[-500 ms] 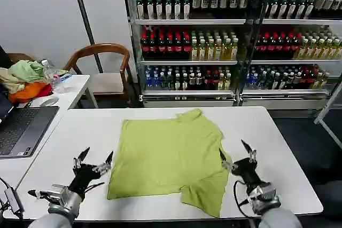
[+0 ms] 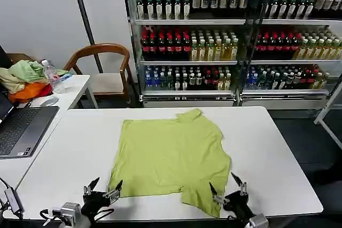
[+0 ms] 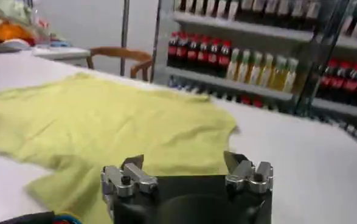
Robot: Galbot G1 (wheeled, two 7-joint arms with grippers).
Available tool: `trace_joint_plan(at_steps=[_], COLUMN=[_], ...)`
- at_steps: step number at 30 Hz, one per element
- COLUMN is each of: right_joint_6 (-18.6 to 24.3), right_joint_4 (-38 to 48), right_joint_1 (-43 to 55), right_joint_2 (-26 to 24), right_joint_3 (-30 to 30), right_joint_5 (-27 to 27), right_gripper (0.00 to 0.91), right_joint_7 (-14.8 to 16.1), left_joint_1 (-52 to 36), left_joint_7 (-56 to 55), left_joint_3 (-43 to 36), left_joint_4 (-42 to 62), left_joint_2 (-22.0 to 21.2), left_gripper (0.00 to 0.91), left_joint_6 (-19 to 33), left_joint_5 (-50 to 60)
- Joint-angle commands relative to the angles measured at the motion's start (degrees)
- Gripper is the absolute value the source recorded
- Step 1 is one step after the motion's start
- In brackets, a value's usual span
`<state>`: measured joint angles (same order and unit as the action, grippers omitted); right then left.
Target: Fold and organize the clothes.
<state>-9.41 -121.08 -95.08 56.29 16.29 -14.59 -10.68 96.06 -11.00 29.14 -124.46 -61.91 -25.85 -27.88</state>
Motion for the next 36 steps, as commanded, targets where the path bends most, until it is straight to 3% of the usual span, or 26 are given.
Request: trace_joint_plan(at_steps=[1,10,11,12,13,36], right_joint_6=[-0.2,-0.8,-1.0,-1.3,-1.6,-1.6], right_joint_4=[1.2,1.5,1.6,1.4,1.2,0.9], right_joint_1=[-2.5,-2.1,-2.2,-2.5,-2.6,-1.3], right_joint_2=[0.4,0.7,0.7,0.7,0.7,0.2], right_joint_3=[-2.5,-4.4,-4.7,-4.9,-5.1,-4.9], right_joint_5=[-0.1,-0.2,-0.2,-0.2,-0.3,-2.2], right_gripper=[0.907,0.907,0.514,0.081,0.0,0.0], right_joint_7=[-1.7,-3.0,-3.3,-3.6,-3.8,-3.4], left_joint_1=[0.9,0.4,0.3,0.1,0.1,-1.2], left_joint_7=[-7.9,-8.8,-8.8,-8.9,-9.0,-5.5], left_joint_3=[-1.8,-2.0,-2.0,-2.2,-2.3,-5.3], left_joint_4=[1.2,1.6,1.7,1.8,1.9,3.9], left_joint_2=[-0.2,-0.9,-1.0,-1.1,-1.3,-2.4], left_gripper=[0.907,0.907,0.907,0.151,0.05,0.04], left_joint_6=[-2.2,-1.6,-1.6,-1.7,-1.7,0.3], left_joint_5=[-3.2,-3.6,-3.6,-3.6,-3.5,-1.8])
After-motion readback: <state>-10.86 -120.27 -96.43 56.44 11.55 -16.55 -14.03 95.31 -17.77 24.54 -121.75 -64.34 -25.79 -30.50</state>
